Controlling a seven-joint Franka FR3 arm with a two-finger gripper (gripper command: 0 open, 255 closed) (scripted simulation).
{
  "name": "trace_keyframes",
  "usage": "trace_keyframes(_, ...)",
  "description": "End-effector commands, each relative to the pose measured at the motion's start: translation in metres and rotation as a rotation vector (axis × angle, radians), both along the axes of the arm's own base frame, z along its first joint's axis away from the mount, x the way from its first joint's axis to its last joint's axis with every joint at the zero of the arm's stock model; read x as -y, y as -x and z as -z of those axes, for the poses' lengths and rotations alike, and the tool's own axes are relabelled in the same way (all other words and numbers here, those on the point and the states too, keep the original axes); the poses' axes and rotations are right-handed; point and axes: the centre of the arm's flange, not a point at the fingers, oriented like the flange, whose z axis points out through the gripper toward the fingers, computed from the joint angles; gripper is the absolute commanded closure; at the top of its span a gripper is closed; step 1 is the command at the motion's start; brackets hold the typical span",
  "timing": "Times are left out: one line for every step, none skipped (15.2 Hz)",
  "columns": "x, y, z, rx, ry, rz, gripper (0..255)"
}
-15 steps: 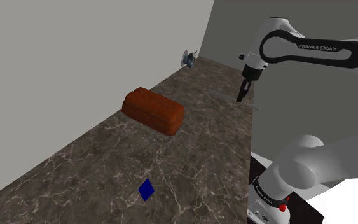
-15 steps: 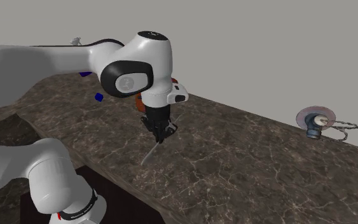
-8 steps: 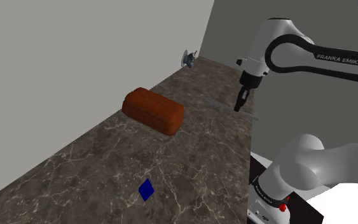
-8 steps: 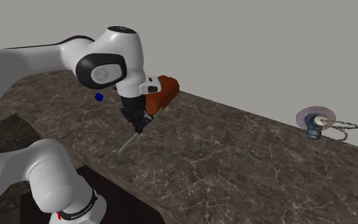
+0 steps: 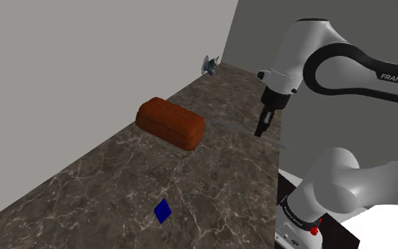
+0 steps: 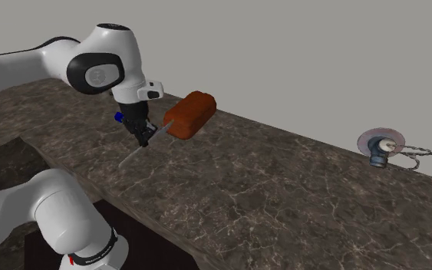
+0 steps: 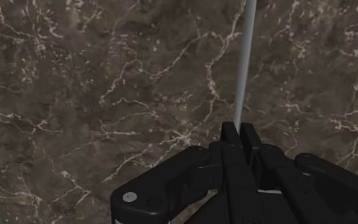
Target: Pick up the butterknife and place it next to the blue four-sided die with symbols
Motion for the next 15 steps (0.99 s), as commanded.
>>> trace_keyframes(-0.022, 0.014, 0.002, -0.001, -0.001, 0.002, 255)
trace_keyframes(-0.034, 0.02, 0.002, -0.001, -0.001, 0.002, 255)
trace_keyframes(-0.046, 0.025, 0.002, -0.001, -0.001, 0.002, 255)
trace_keyframes(-0.058, 0.031, 0.002, -0.001, -0.001, 0.002, 255)
trace_keyframes(-0.07, 0.036, 0.002, -0.001, -0.001, 0.002, 255)
trace_keyframes(-0.082, 0.042, 0.002, -0.001, -0.001, 0.002, 255)
trace_keyframes(-0.094, 0.047, 0.002, -0.001, -0.001, 0.002, 255)
trace_keyframes(-0.106, 0.053, 0.002, -0.001, -0.001, 0.002, 255)
trace_keyframes(-0.118, 0.058, 0.002, -0.001, -0.001, 0.002, 255)
trace_keyframes(-0.13, 0.064, 0.002, -0.001, -0.001, 0.002, 255)
trace_keyframes(-0.142, 0.069, 0.002, -0.001, -0.001, 0.002, 255)
trace_keyframes(-0.154, 0.075, 0.002, -0.001, -0.001, 0.002, 255)
trace_keyframes(-0.166, 0.08, 0.002, -0.001, -0.001, 0.002, 255)
trace_keyframes(-0.178, 0.086, 0.002, -0.001, -0.001, 0.002, 255)
trace_keyframes(-0.19, 0.091, 0.002, -0.001, -0.001, 0.002, 255)
